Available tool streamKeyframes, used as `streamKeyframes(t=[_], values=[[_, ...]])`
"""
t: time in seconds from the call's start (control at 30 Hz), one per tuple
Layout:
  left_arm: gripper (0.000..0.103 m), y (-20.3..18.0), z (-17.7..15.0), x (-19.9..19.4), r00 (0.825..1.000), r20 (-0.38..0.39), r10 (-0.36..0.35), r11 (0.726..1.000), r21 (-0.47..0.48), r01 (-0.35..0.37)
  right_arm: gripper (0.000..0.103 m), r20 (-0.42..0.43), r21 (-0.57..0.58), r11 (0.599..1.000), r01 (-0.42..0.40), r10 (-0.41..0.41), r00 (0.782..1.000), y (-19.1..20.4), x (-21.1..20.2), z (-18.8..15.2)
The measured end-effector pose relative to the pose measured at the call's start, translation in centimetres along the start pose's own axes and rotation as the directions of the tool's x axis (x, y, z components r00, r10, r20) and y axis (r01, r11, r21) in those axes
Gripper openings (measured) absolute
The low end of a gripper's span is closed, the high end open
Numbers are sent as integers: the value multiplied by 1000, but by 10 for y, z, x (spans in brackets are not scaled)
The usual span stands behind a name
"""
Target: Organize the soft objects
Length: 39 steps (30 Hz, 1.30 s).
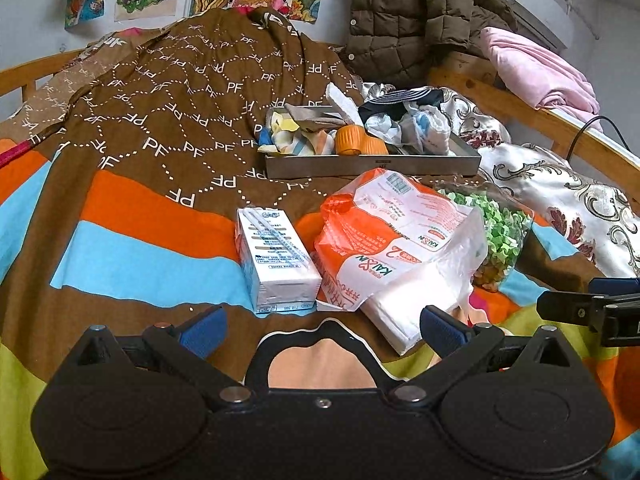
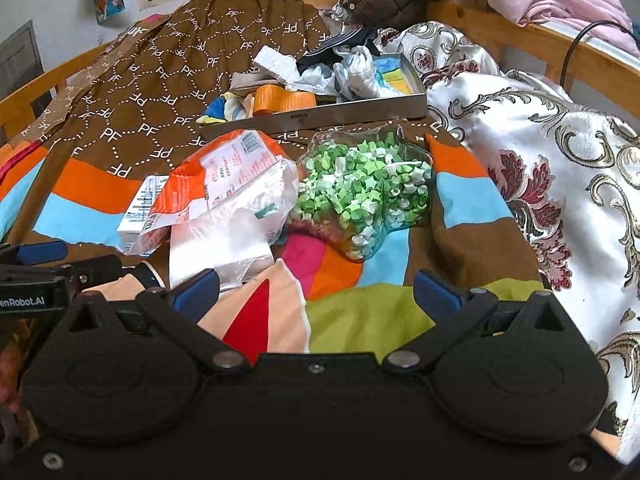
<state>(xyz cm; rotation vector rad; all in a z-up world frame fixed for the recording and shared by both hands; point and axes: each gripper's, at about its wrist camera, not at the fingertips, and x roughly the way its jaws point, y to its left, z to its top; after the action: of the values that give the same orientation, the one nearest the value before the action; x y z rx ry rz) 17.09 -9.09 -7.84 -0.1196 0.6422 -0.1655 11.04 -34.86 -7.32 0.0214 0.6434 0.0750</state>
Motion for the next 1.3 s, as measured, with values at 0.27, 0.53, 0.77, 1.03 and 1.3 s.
streamKeyframes(t=[0.27, 0.53, 0.77, 1.03, 1.3], values=[[102, 1, 1, -2, 1000, 6, -2, 1000, -2, 2, 102, 19, -1, 1000, 3, -3, 1000, -1, 0, 1], [102, 1, 0, -2, 1000, 5, -3, 1000, -3, 3, 102, 35, -11, 1000, 8, -8, 999, -3, -1, 1], [102, 1, 1, -3, 1000, 5, -4, 1000, -3, 4, 102, 35, -12, 1000, 6, -6, 999, -3, -1, 1], [102, 1, 0, -3, 1000, 1, -4, 1000, -3, 4, 102, 35, -15, 1000, 5, -5, 999, -3, -1, 1], [102, 1, -1, -3, 1000, 1, -4, 1000, -3, 4, 102, 35, -16, 1000, 4, -3, 999, -3, -1, 1]])
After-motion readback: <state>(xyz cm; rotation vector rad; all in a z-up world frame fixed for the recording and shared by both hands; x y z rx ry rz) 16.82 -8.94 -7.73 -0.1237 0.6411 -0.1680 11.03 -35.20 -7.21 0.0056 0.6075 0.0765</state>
